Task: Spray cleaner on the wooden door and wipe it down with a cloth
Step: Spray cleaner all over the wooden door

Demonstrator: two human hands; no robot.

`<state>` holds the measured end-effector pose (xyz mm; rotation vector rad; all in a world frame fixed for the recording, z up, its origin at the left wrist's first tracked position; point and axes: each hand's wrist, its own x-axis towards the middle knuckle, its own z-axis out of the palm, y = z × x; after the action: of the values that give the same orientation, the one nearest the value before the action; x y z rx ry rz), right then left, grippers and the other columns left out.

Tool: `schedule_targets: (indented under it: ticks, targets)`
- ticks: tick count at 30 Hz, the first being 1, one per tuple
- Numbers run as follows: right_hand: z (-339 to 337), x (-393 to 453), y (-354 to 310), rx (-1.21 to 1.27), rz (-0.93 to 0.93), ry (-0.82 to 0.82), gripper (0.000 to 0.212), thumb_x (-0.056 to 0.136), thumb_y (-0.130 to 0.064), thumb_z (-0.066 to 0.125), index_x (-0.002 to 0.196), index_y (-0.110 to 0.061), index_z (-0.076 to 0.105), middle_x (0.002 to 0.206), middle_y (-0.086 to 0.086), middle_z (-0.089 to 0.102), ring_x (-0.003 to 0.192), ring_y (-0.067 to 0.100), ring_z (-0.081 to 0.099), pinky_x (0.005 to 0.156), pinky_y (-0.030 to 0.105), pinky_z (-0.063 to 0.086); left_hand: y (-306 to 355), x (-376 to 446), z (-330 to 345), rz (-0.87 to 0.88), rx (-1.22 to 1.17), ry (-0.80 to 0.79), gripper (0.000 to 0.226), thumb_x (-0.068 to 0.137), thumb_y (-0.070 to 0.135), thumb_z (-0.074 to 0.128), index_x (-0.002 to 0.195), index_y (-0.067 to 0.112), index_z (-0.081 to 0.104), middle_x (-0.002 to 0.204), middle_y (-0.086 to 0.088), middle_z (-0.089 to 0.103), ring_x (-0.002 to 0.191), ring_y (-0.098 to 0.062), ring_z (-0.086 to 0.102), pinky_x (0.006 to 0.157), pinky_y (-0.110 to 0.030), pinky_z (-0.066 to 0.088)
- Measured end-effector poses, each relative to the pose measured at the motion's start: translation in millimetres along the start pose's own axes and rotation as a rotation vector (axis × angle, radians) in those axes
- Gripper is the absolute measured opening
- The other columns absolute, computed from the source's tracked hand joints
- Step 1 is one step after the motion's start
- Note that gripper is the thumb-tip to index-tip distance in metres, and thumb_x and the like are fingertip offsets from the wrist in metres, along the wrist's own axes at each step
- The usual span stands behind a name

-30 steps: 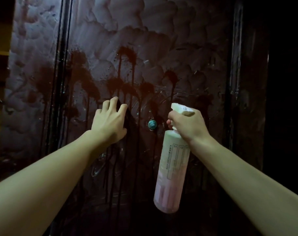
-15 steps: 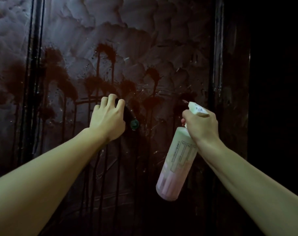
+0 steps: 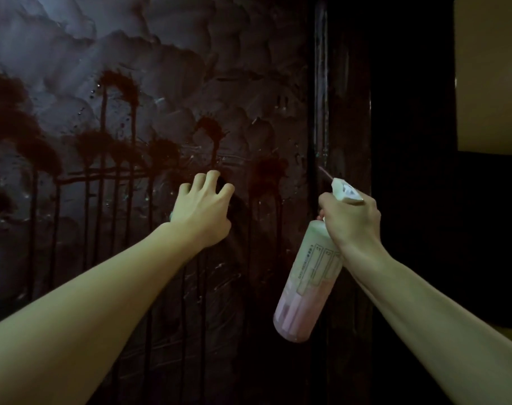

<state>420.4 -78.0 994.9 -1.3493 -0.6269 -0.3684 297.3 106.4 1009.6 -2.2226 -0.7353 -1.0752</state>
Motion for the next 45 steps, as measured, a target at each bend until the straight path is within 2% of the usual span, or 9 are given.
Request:
schedule_targets:
  ticks: [8,12,16,19,25,33,39,43,45]
  targets:
    - [-21.9,15.6,15.2,-0.008,0.023,0.022,0.012,0.075,-0.031,0.063,0.081,-0.02,0.064,0.085,0.003,0.071,0.077,0.019,0.069,0.073,0.04,0.058,23.1,8.5,7.7,0.039,-0.008,0.001,0.063,0.082,0.036,0.059,0.139,0.023,0.035,0.148,-0.01,0.022,0.133,-0.03,0.025,0.102,-0.045,0.031]
    - [-17.3,10.7,18.9,-0.052,-0.008,-0.031,0.011,0.074,-0.029,0.062,0.072,-0.018,0.062,0.077,0.005,0.07,0.073,0.023,0.069,0.07,0.041,0.059,20.3,5.3,5.9,0.036,-0.014,0.017,0.061,0.083,0.037,0.059,0.137,0.022,0.034,0.144,-0.01,0.025,0.129,-0.029,0.029,0.1,-0.043,0.033]
    - [-0.2,-1.3,15.4,0.001,-0.021,-0.153,0.011,0.077,-0.022,0.063,0.074,-0.011,0.065,0.07,0.004,0.071,0.071,0.022,0.069,0.068,0.038,0.056,6.6,-1.7,1.2,0.02,0.003,0.038,0.058,0.083,0.036,0.058,0.135,0.02,0.037,0.143,-0.01,0.028,0.128,-0.029,0.031,0.098,-0.043,0.033]
    - [19.2,-10.4,6.2,0.059,-0.075,-0.225,0.009,0.076,-0.022,0.064,0.074,-0.013,0.065,0.074,0.006,0.07,0.072,0.023,0.068,0.069,0.042,0.057,-11.8,-5.2,-4.7,-0.01,0.014,0.057,0.058,0.083,0.034,0.058,0.136,0.019,0.038,0.143,-0.01,0.029,0.127,-0.03,0.032,0.098,-0.043,0.034]
    - [54.5,-14.6,-40.5,0.168,-0.231,-0.229,0.015,0.072,-0.027,0.061,0.073,-0.012,0.065,0.077,0.007,0.07,0.076,0.025,0.068,0.071,0.046,0.058,-55.2,-13.9,-21.1,-0.12,0.009,0.03,0.065,0.084,0.035,0.058,0.141,0.02,0.032,0.146,-0.011,0.024,0.131,-0.031,0.027,0.098,-0.044,0.036]
    - [93.0,-25.3,-91.2,0.314,-0.264,-0.31,0.025,0.065,-0.027,0.057,0.07,-0.003,0.06,0.066,0.008,0.069,0.075,0.031,0.069,0.071,0.052,0.057,-109.5,-24.9,-43.2,-0.321,-0.089,0.002,0.064,0.084,0.033,0.062,0.14,0.024,0.032,0.141,-0.005,0.025,0.125,-0.03,0.031,0.075,-0.042,0.041]
    - [131.1,-42.7,-126.7,0.432,-0.283,-0.438,0.011,0.062,-0.03,0.058,0.061,-0.032,0.068,0.061,0.0,0.068,0.076,0.027,0.071,0.08,0.053,0.056,-153.1,-27.1,-68.2,-0.418,-0.144,-0.023,0.068,0.083,0.035,0.062,0.142,0.024,0.029,0.138,-0.008,0.028,0.121,-0.032,0.039,0.085,-0.047,0.043]
    - [161.9,-56.7,-154.8,0.435,-0.331,-0.491,0.015,0.059,-0.032,0.056,0.056,-0.018,0.061,0.061,0.001,0.065,0.078,0.034,0.069,0.078,0.054,0.056,-189.6,-20.0,-97.1,-0.478,-0.133,-0.029,0.07,0.081,0.037,0.064,0.14,0.024,0.03,0.135,-0.011,0.033,0.115,-0.036,0.048,0.09,-0.046,0.044]
    - [176.9,-65.5,-167.6,0.467,-0.328,-0.505,0.015,0.057,-0.033,0.056,0.058,-0.02,0.062,0.056,0.0,0.062,0.071,0.032,0.065,0.076,0.057,0.055,-208.9,-17.8,-109.3,-0.499,-0.135,-0.022,0.072,0.08,0.038,0.064,0.141,0.023,0.03,0.136,-0.013,0.033,0.115,-0.038,0.05,0.094,-0.046,0.045]
